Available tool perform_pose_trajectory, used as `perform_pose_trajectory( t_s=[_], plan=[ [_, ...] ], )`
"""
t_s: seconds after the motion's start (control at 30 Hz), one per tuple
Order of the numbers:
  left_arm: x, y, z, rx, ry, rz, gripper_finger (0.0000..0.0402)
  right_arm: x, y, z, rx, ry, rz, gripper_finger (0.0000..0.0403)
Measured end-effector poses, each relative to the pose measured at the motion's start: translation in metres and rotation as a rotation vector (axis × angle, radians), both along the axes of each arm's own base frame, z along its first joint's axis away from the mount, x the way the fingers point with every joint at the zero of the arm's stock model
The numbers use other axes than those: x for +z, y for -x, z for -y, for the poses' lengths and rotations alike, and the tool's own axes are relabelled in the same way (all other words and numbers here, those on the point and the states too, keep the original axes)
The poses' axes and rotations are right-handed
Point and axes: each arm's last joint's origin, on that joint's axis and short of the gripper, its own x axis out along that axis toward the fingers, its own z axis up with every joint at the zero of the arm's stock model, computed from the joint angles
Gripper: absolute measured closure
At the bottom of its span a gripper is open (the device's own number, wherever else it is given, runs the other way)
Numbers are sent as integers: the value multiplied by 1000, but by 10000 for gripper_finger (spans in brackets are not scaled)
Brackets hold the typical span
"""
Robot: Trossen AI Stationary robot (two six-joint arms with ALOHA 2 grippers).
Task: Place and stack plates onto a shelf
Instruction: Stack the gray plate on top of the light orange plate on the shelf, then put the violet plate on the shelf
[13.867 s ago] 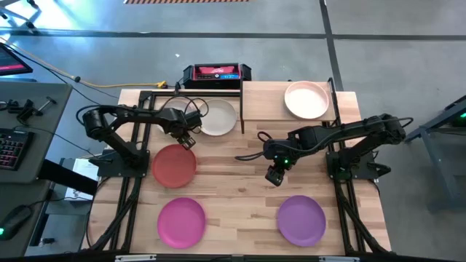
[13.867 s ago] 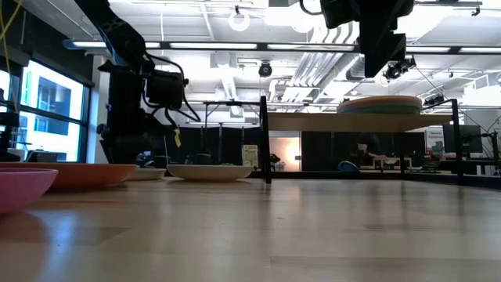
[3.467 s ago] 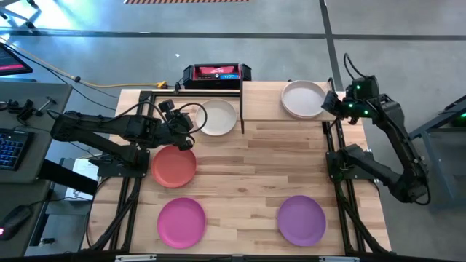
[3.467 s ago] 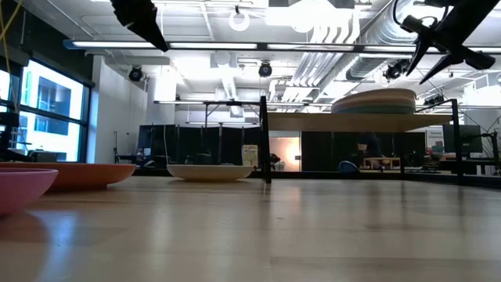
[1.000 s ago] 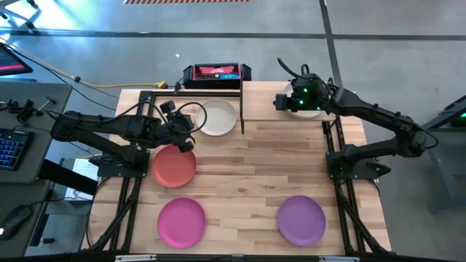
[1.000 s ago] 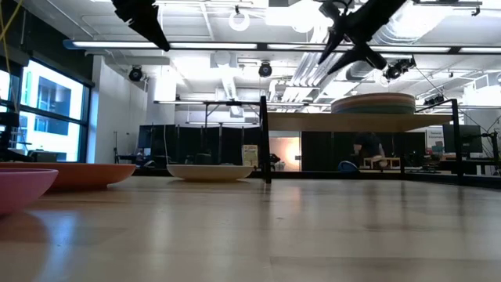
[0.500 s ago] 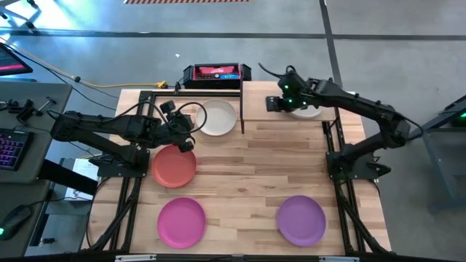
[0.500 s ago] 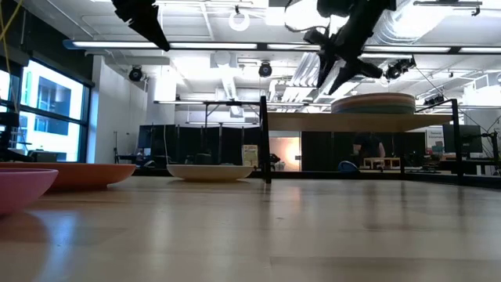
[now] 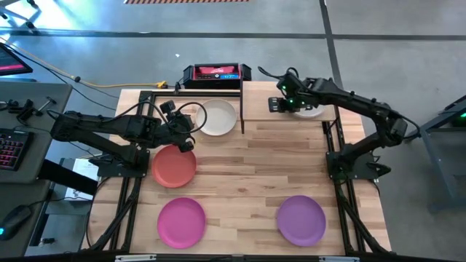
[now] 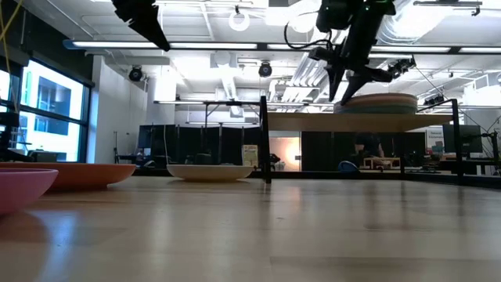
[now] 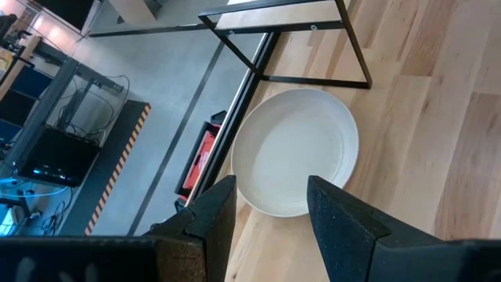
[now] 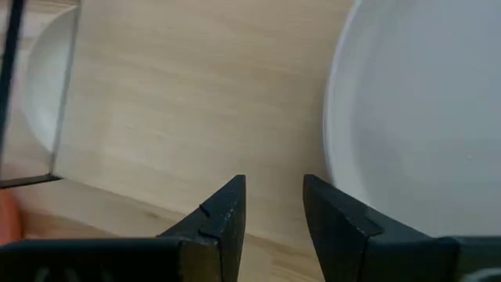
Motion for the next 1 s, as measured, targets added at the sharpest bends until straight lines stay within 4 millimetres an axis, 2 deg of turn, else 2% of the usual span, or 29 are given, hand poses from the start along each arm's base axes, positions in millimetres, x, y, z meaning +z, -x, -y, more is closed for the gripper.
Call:
perform_pose_trajectory(
  t_s=[0.27, 0.63, 0.8, 1.0],
  plan=[
    [0, 0, 0, 0, 0, 0, 255, -2, 9, 7, -45, -10, -49, 279],
    [0, 0, 0, 0, 0, -1, 255, -3, 11, 6, -14, -21, -64, 279],
    [-1, 0, 1, -23, 38, -2, 255, -1, 5, 2, 70, -75, 15, 279],
    [-3, 1, 3, -32, 129, 6, 255, 7, -15, -11, 225, -96, 192, 279]
  ],
)
